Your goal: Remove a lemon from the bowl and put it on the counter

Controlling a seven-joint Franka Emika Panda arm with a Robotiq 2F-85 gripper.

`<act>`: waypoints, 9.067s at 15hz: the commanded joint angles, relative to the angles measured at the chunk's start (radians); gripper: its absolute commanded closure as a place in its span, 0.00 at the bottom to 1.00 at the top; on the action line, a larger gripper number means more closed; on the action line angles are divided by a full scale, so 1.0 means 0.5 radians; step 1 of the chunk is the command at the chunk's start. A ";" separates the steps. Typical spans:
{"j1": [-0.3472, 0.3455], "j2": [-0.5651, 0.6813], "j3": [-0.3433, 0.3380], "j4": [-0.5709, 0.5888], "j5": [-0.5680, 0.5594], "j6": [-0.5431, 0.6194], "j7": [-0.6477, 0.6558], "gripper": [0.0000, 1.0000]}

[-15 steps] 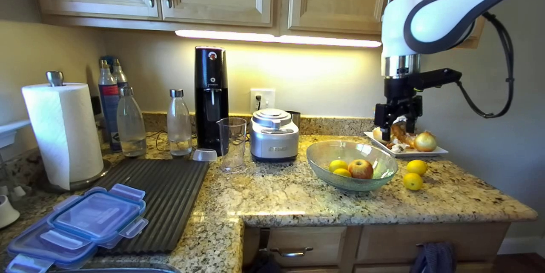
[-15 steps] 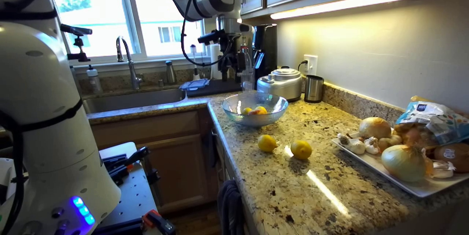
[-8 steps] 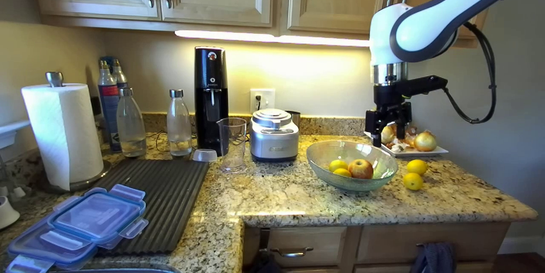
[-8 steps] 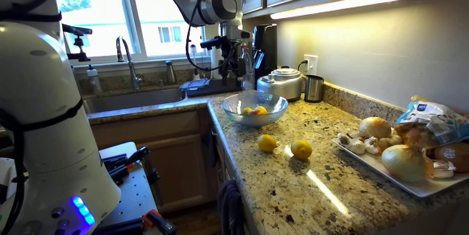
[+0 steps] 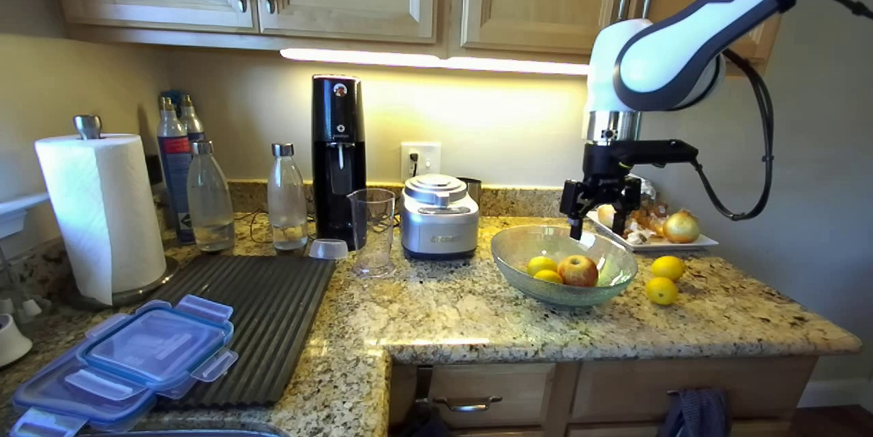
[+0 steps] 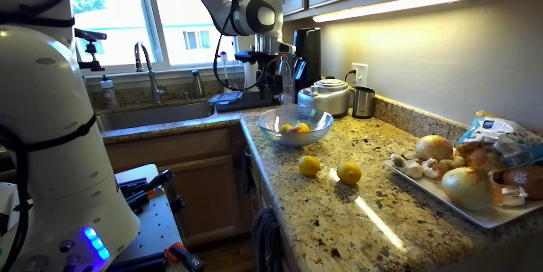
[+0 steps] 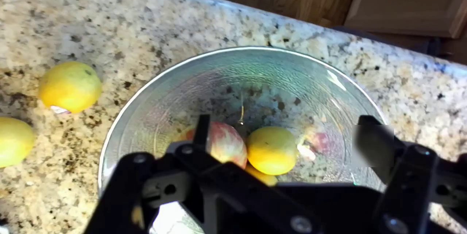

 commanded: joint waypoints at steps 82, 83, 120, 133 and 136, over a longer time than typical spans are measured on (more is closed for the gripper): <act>0.368 -0.001 -0.564 -0.022 -0.673 0.431 2.170 0.78; 0.331 -0.033 -0.568 -0.060 -0.690 0.448 2.206 0.78; -0.082 0.147 -0.805 -0.877 -0.131 1.420 2.182 0.53; -0.076 0.252 -0.789 -0.777 0.116 1.410 1.968 0.78; -0.046 0.263 -0.835 -0.770 0.118 1.407 1.980 0.29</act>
